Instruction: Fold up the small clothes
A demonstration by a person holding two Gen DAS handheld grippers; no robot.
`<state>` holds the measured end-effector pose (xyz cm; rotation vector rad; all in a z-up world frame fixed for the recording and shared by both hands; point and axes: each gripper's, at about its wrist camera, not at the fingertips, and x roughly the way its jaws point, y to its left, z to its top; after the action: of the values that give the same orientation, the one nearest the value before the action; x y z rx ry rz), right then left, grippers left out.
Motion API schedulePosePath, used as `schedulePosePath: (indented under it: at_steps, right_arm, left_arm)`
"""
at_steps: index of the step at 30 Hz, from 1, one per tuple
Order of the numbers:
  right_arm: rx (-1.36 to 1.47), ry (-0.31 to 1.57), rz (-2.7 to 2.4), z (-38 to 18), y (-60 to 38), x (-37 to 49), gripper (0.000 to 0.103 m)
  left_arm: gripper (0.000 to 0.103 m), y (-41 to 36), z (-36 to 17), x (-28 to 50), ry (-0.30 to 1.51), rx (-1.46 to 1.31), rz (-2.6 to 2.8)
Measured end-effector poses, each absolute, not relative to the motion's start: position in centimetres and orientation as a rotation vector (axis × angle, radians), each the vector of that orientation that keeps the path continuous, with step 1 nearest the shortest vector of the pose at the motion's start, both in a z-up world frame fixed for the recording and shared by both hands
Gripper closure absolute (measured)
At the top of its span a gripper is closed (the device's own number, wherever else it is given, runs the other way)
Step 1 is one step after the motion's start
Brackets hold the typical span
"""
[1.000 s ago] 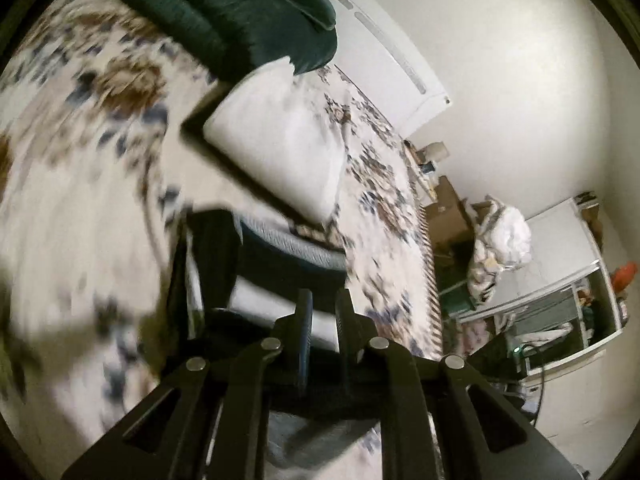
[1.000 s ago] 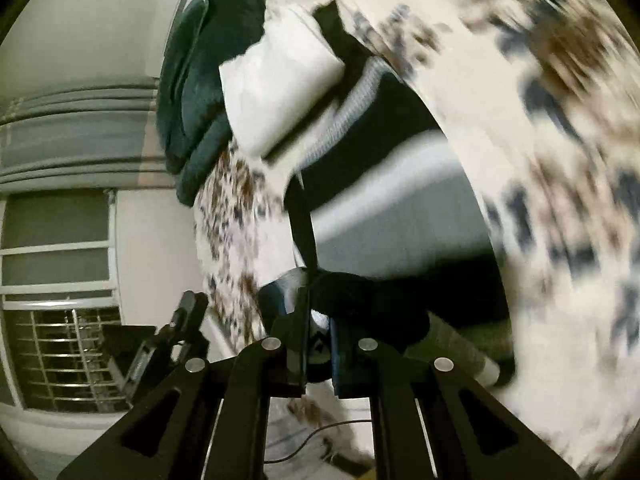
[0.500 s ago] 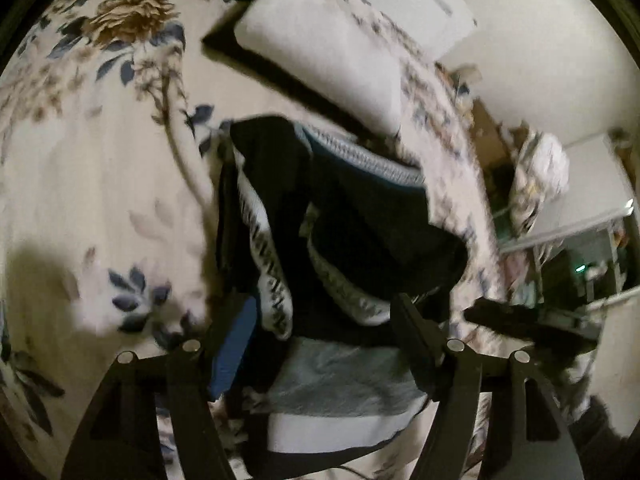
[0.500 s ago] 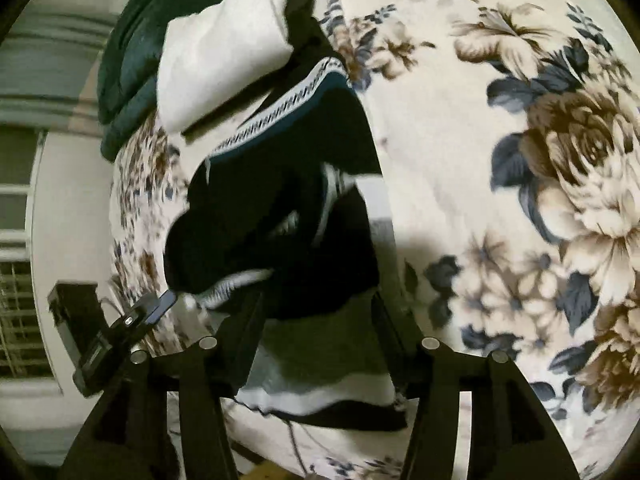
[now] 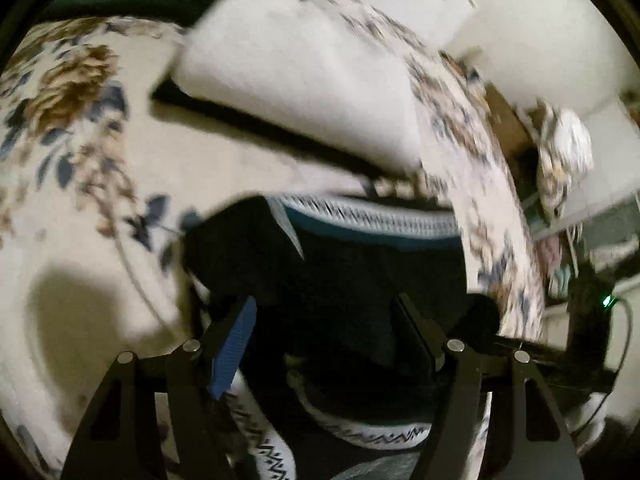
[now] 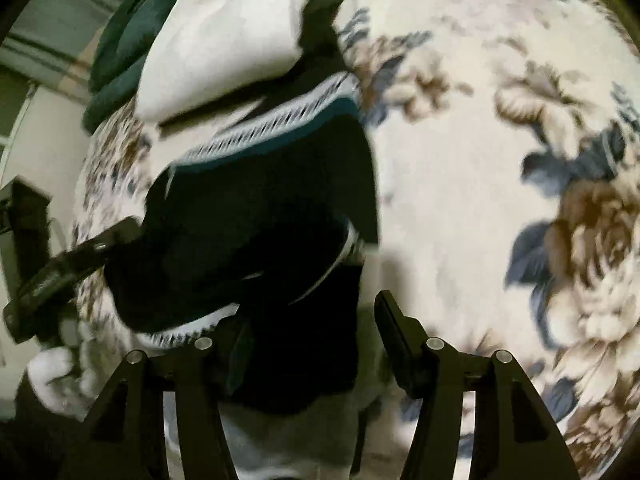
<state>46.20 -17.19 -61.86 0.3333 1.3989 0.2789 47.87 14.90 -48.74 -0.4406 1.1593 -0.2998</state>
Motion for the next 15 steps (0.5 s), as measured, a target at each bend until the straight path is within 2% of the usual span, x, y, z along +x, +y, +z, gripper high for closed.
schedulePosePath:
  at_steps: [6,10,15]
  right_arm:
    - [0.424,1.340,0.286,-59.3,-20.0,44.9,0.043]
    - [0.301,1.432,0.401,-60.2,-18.7,43.7,0.043]
    - [0.246,1.421,0.353,-61.6,-16.6,47.0,0.043]
  left_arm:
    - [0.036,17.4,-47.8,43.4,1.163,-0.476,-0.296]
    - [0.036,15.5,-49.8,40.9,1.259,-0.422,-0.333]
    - [0.036,12.7,-51.2,43.4,1.273,-0.293,-0.269]
